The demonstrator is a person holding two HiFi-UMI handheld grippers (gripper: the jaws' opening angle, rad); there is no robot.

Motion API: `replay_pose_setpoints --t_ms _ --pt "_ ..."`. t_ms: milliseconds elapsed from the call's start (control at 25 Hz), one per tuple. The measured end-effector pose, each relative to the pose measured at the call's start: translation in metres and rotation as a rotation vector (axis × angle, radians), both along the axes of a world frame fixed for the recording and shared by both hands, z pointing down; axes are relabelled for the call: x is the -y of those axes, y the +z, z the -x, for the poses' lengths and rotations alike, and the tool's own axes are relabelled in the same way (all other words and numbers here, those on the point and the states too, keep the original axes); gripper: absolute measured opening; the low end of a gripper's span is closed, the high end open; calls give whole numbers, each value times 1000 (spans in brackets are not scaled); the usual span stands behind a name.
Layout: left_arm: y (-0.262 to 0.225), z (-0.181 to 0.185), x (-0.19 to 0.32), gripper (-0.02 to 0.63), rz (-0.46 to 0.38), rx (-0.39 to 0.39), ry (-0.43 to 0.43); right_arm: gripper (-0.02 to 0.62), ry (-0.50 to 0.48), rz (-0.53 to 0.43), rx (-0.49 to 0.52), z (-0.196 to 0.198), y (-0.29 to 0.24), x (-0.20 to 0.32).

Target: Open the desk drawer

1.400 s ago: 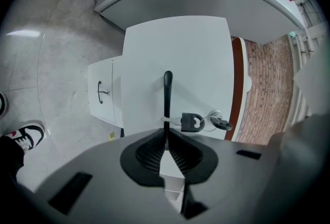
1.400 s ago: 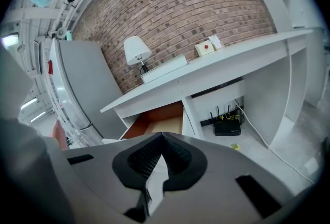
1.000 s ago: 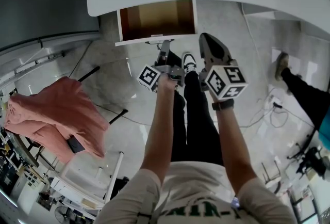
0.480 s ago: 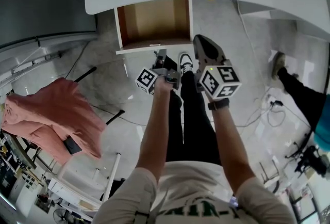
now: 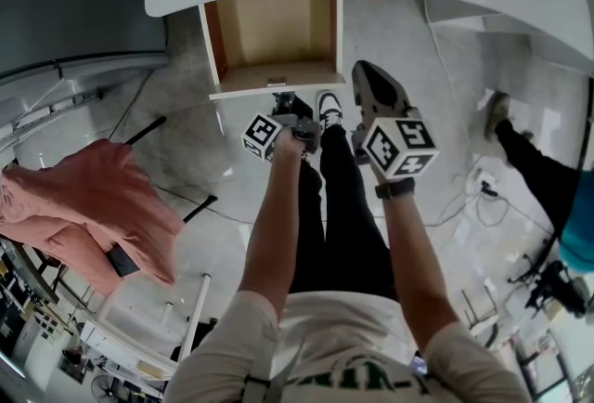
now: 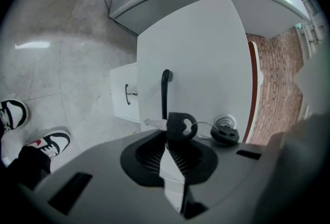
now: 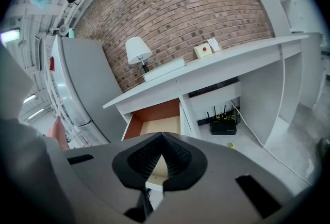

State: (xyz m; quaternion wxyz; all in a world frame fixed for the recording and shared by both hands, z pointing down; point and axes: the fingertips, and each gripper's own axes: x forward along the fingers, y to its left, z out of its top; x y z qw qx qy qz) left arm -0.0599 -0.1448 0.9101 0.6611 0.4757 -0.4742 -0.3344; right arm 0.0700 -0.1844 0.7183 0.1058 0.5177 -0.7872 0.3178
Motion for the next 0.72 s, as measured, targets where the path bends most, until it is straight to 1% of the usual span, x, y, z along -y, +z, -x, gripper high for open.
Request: replay_pose_setpoints --t_ms 80,280,480,560,720 --pt "9 1 -2 15 17 9 -4 2 -3 -1 0 1 0 -2" --pt "22 2 -1 15 19 5 -25 2 -2 3 9 0 3 -8" --pt "16 1 2 17 -41 13 -18 2 -15 14 5 -2 10 -16" --pt "16 0 3 17 -48 33 3 2 -18 20 7 -2 10 -17" --pt "19 0 -2 26 12 114 69 2 -23 25 17 1 10 -20"
